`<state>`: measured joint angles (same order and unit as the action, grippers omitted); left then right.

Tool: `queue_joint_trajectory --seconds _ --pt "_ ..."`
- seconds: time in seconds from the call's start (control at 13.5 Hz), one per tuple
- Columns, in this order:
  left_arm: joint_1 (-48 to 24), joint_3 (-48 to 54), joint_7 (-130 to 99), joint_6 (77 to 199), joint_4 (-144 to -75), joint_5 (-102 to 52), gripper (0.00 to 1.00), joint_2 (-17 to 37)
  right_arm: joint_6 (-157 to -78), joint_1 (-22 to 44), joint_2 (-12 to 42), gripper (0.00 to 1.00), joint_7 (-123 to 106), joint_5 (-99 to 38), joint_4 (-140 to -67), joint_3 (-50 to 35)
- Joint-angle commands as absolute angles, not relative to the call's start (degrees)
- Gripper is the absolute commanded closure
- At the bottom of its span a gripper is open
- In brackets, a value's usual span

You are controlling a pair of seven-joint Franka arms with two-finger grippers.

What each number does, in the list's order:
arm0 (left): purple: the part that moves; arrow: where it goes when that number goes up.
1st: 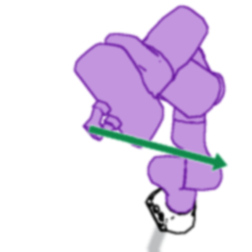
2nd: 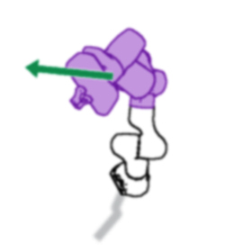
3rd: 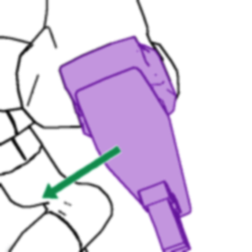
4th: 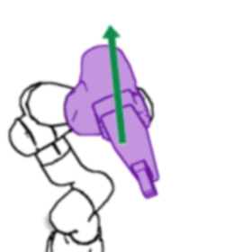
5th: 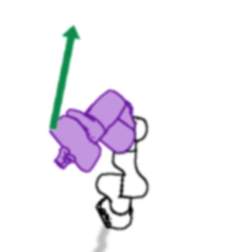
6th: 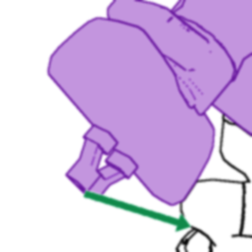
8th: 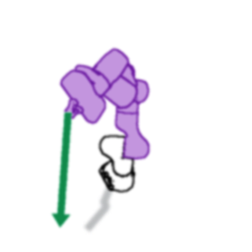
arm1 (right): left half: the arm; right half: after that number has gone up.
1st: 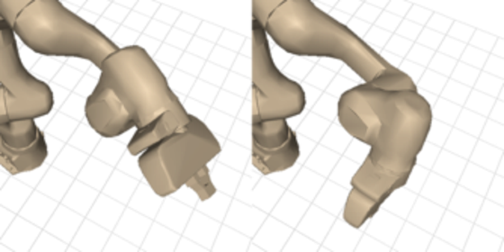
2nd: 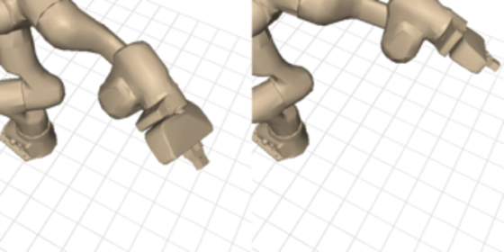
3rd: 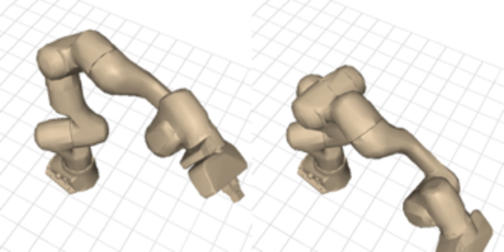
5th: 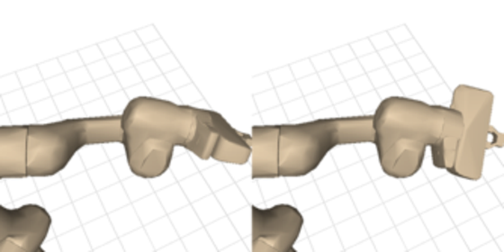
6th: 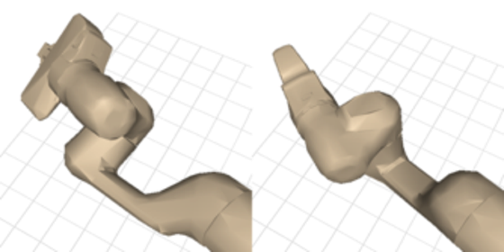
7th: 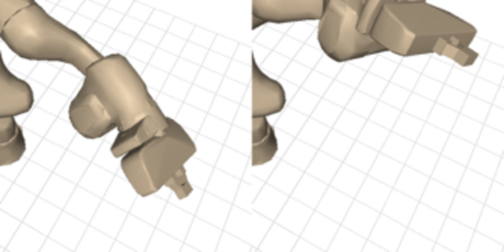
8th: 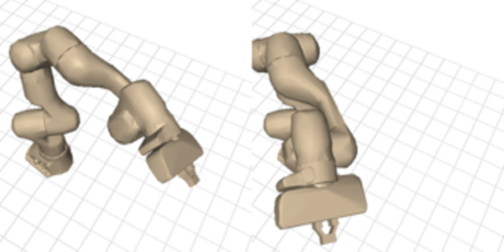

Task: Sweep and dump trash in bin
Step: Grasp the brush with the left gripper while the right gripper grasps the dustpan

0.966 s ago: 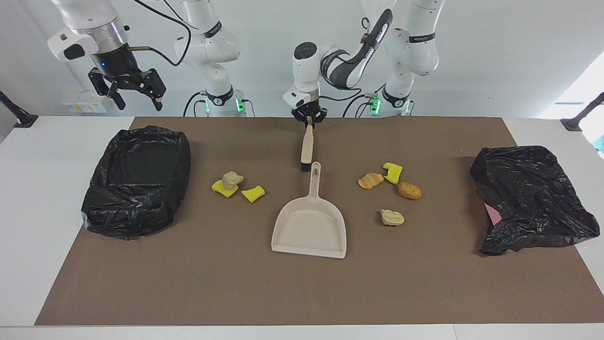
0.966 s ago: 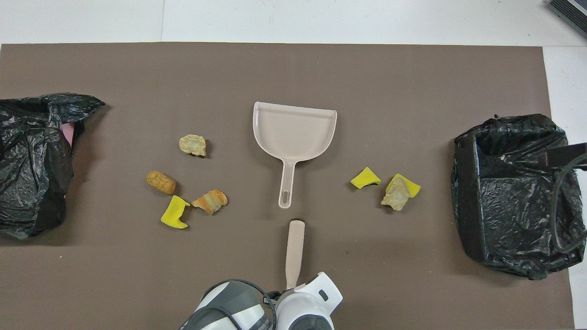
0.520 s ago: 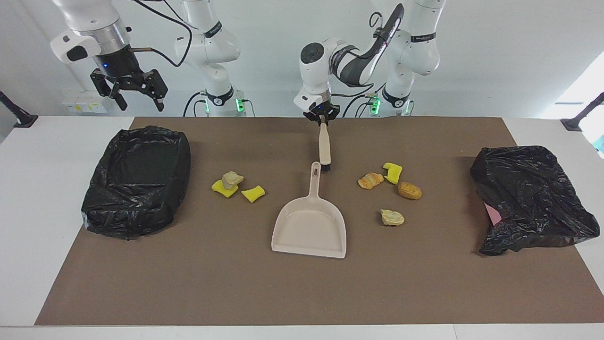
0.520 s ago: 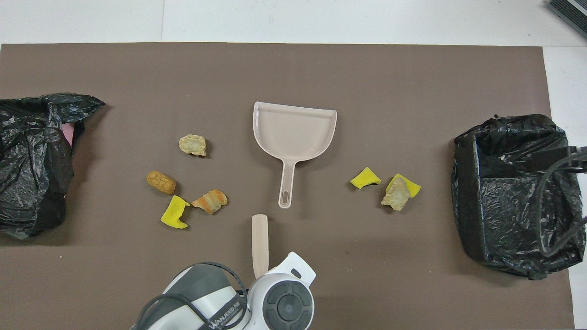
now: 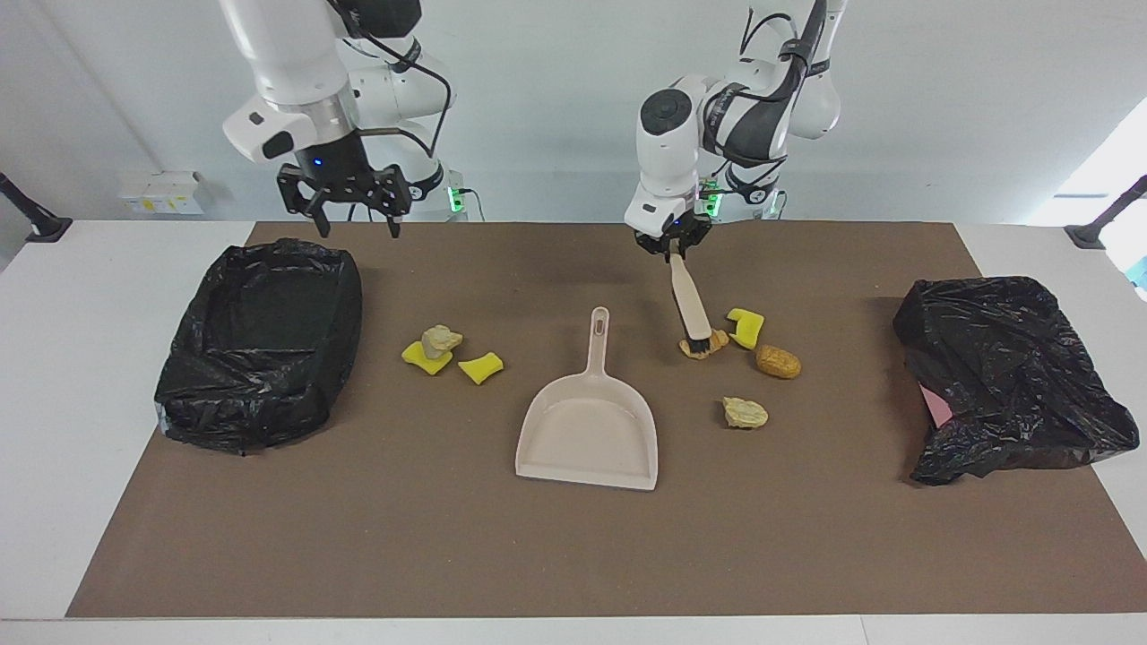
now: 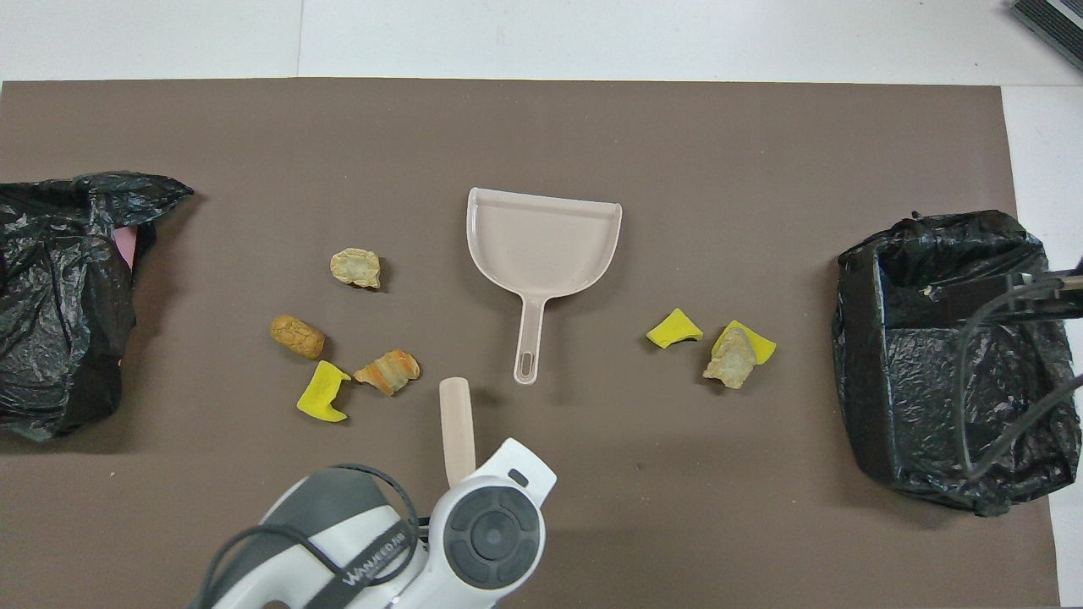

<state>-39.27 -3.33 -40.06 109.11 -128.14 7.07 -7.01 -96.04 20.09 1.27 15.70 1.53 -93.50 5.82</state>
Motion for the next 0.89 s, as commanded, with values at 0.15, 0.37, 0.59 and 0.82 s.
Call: queue_joint_trajectory --seconds 0.15,0.37,0.59,0.82 --pt "-29.55 -2.64 -27.63 107.84 -127.44 10.02 1.00 -7.38 -106.50 29.60 12.37 0.00 32.91 0.53 -92.55 5.71" --pt "-24.80 -2.64 -22.33 109.07 -127.97 11.33 1.00 -7.30 -111.09 33.12 18.09 0.00 35.77 -3.59 -91.59 5.63" --pt "-19.27 -2.55 -16.55 111.35 -129.02 11.42 1.00 -7.29 -115.90 37.43 22.40 0.00 35.95 -4.13 -91.93 5.63" --pt "-15.48 -2.64 -12.58 115.74 -132.88 11.34 1.00 -8.70 -118.38 39.54 24.60 0.00 36.21 -4.13 -93.25 5.10"
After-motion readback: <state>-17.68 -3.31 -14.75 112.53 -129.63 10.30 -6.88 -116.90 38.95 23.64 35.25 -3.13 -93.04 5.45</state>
